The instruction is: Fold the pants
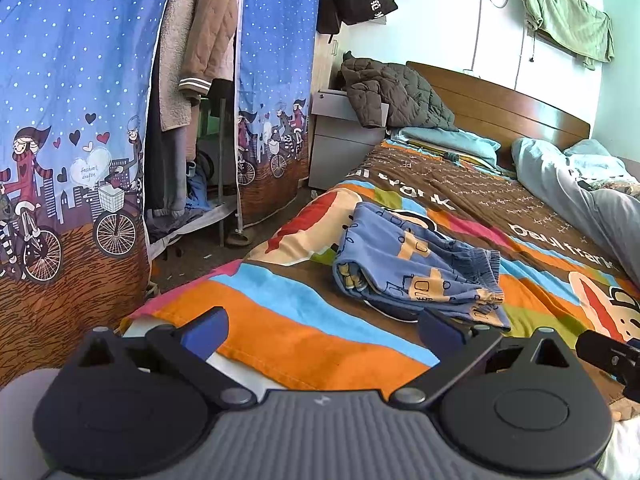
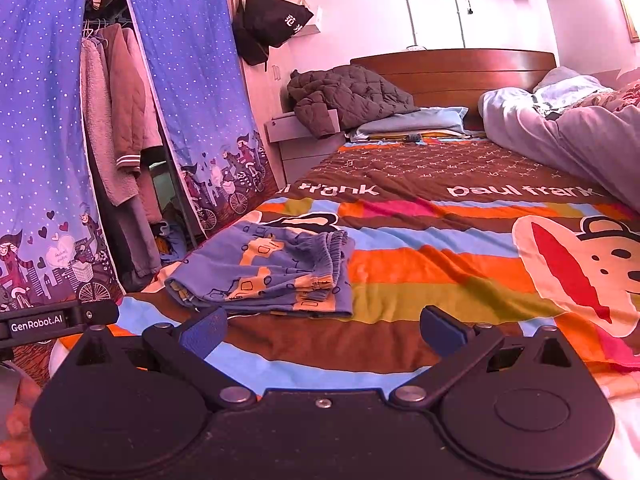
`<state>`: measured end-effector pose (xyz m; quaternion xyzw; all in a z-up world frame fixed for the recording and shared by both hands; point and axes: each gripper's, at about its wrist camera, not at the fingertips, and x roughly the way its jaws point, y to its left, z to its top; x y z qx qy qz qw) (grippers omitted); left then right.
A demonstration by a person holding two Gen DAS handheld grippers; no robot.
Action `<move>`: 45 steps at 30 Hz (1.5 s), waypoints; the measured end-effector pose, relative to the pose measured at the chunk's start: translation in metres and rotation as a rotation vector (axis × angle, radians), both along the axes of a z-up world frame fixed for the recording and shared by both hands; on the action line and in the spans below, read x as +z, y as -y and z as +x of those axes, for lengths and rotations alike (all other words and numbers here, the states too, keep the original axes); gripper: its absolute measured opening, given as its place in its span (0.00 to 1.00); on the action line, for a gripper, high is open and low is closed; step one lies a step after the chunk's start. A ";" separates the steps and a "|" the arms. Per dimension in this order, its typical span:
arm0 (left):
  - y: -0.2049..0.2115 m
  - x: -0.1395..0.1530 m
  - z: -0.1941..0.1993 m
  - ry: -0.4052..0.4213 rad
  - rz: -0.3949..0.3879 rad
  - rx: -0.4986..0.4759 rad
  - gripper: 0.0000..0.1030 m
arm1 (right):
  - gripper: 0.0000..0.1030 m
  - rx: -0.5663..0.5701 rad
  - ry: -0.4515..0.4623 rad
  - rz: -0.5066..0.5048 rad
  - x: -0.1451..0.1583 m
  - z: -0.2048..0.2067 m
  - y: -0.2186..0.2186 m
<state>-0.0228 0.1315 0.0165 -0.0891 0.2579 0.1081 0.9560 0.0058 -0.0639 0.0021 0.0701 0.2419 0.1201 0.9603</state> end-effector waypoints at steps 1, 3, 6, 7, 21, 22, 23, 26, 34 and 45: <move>0.000 0.000 0.000 0.000 0.001 0.000 1.00 | 0.99 0.000 0.000 -0.001 0.000 0.000 0.000; 0.000 0.000 0.000 0.001 0.001 0.000 1.00 | 0.99 0.001 -0.001 -0.001 0.000 0.000 0.000; 0.000 0.000 0.000 0.000 0.001 0.000 1.00 | 0.99 0.003 -0.001 -0.001 -0.001 -0.001 0.000; 0.000 0.000 0.000 0.001 0.000 -0.001 1.00 | 0.99 0.004 -0.001 -0.002 -0.001 -0.001 0.000; 0.000 -0.001 -0.001 -0.001 -0.001 0.003 1.00 | 0.99 -0.008 -0.005 -0.006 -0.002 0.001 0.001; 0.000 -0.001 -0.001 -0.001 -0.001 0.003 1.00 | 0.99 -0.007 -0.006 -0.007 -0.002 0.001 0.002; 0.000 -0.001 -0.001 -0.002 -0.002 0.003 1.00 | 0.99 -0.006 -0.006 -0.008 -0.002 0.001 0.001; 0.000 -0.001 -0.001 -0.002 -0.002 0.003 1.00 | 0.99 -0.003 -0.006 -0.010 -0.002 0.001 0.001; -0.001 -0.001 -0.001 -0.001 -0.001 0.003 1.00 | 0.99 0.000 -0.009 -0.010 -0.002 0.000 0.000; 0.000 -0.002 -0.002 -0.001 -0.006 -0.005 1.00 | 0.99 -0.001 -0.008 -0.011 -0.002 0.000 0.000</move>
